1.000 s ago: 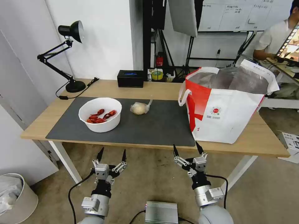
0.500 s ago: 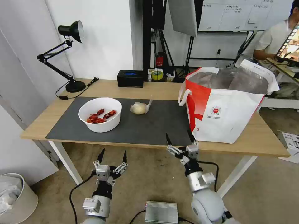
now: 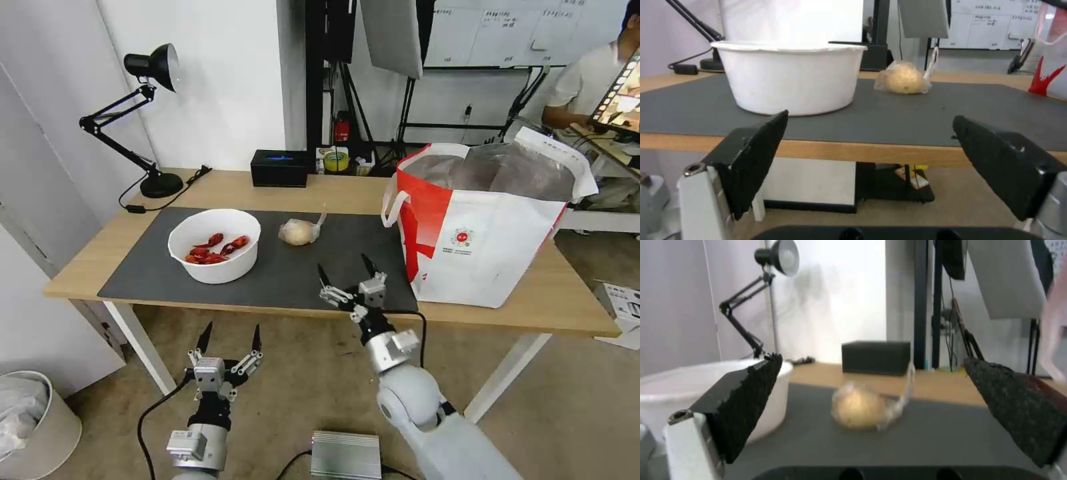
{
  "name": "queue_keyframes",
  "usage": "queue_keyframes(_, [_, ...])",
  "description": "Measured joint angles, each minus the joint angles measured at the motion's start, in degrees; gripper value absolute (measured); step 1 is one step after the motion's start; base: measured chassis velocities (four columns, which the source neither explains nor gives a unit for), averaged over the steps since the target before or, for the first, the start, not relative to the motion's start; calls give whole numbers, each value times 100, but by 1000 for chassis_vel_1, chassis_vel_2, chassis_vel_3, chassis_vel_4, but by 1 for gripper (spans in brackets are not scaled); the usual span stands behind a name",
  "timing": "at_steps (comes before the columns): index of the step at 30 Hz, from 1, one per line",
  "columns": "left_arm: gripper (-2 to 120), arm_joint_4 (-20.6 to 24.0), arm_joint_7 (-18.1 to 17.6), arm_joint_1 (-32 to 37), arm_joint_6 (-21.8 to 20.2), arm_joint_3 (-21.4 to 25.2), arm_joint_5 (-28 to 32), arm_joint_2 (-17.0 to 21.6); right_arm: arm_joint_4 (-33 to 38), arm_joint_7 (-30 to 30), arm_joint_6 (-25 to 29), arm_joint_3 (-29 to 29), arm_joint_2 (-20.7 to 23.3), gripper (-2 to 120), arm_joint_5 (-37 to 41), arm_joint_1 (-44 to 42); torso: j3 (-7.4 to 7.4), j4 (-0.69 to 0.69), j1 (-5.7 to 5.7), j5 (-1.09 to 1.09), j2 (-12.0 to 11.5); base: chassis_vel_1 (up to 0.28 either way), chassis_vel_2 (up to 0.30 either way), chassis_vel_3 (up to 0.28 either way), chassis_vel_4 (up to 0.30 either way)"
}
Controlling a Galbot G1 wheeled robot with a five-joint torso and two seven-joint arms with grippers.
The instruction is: Pick up the trash from the table and place it into the takeout bag.
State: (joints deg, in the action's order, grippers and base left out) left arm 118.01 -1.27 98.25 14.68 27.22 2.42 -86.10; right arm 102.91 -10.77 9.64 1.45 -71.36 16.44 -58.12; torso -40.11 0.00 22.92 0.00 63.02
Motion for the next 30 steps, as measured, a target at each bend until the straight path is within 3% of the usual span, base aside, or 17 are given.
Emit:
queue_keyframes(7, [100,-16,1,35,25,-18,-19,-32,-542,-113,-126,355,58,100,282,898,0,0,0,0,0,0,0,0,0])
queue_keyframes(19, [100,-45,6,70,39,13,-23,11,-1639,-247,-384,948,-211,100,779,2328,0,0,0,-1,0,0,0,0,0])
queue_keyframes(30, [100,-29,5,115,69,76,1,23,-2400,-709,-1459,1251,-654,100,1312,3179,0,1,0,0,1,0,0,0,0])
